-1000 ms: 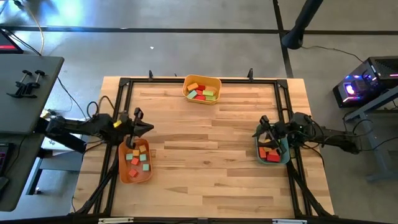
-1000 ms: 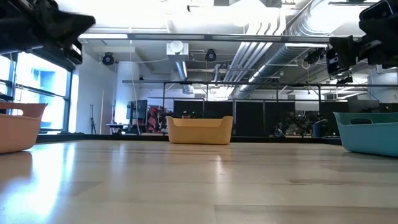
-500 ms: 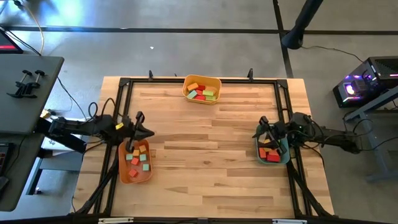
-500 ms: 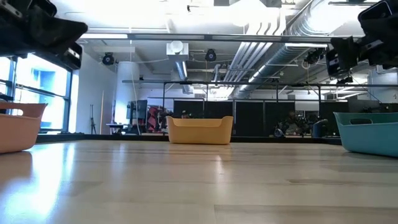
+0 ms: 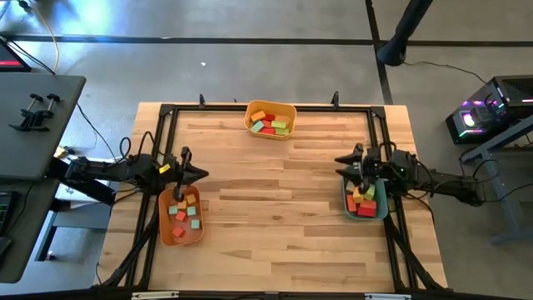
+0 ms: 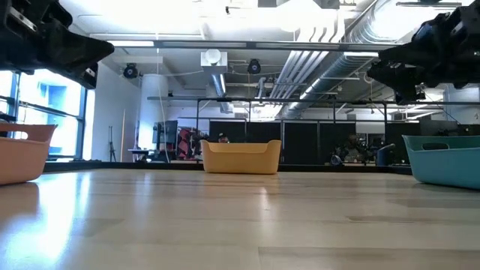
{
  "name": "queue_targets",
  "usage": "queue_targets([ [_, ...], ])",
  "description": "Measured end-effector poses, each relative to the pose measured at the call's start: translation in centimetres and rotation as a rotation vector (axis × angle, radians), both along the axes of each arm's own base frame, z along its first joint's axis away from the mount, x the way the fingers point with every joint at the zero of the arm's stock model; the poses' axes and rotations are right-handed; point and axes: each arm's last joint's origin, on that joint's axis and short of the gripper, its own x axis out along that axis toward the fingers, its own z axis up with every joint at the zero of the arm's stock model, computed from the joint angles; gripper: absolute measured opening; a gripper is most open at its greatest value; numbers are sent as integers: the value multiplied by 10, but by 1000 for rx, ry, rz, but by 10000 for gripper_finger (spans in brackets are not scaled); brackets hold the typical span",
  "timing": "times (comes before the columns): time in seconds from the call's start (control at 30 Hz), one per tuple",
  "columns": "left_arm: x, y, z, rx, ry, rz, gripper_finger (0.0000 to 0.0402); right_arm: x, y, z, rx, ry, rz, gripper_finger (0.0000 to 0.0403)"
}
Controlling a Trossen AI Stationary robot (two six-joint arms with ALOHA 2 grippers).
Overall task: Sort blocks by size
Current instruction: Return to Home Position
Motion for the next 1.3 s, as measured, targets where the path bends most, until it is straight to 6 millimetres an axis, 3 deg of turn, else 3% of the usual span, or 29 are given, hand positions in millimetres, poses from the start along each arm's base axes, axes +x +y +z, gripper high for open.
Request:
queue_targets([
  [0.2,0,0,0,17,3,4,0,0,-1,-3,-61,35,-40,214],
  [0.37,0,0,-2,37,17,4,0,0,-1,-7,-48,80,-46,214],
  [0.5,0,0,-2,3,16,1,0,1,-1,-7,62,76,-49,214],
  [0.83,0,1,-1,29,15,33,0,1,-2,-7,6,82,-74,214],
  [1.07,0,8,-1,-25,13,183,0,1,-1,-6,-66,76,-27,214],
  [1.3,-1,17,-1,88,32,320,0,-1,2,-2,-100,36,51,214],
])
